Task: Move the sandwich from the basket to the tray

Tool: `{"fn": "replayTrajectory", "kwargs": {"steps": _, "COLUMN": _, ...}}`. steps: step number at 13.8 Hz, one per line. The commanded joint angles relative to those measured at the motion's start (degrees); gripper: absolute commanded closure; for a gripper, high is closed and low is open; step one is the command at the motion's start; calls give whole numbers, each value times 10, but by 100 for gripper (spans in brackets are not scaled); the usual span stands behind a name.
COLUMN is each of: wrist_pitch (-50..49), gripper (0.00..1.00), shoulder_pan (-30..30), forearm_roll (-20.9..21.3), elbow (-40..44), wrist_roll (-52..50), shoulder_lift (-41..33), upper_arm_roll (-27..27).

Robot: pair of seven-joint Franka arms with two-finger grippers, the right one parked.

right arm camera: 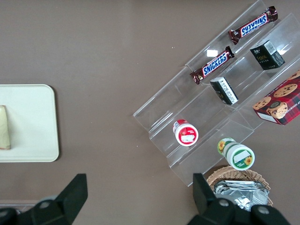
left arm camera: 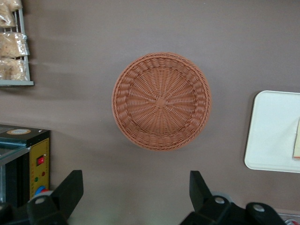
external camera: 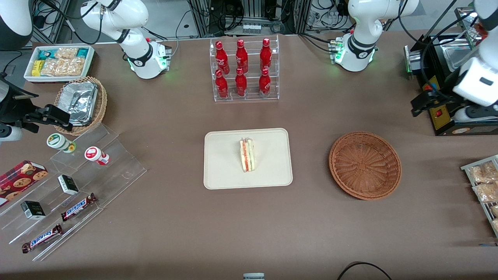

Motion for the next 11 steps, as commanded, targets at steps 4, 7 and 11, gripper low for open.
{"fn": "replayTrajectory", "kwargs": {"steps": 4, "wrist_pitch": -18, "gripper": 0, "shoulder_pan": 15, "forearm_roll": -9, "elbow": 25, "wrist_roll": 15, "shoulder_lift": 0, "upper_arm_roll": 3}}
{"fn": "replayTrajectory", "kwargs": {"steps": 7, "wrist_pitch": -26, "gripper": 0, "shoulder_pan": 12, "forearm_roll": -7, "elbow": 35, "wrist_roll": 19, "shoulder_lift": 2, "upper_arm_roll": -1}}
{"fn": "replayTrajectory", "kwargs": {"steps": 11, "wrist_pitch": -26, "gripper": 0, "shoulder_pan": 13, "forearm_roll": -5, "elbow": 41, "wrist_roll": 34, "shoulder_lift": 12, "upper_arm_roll": -3}}
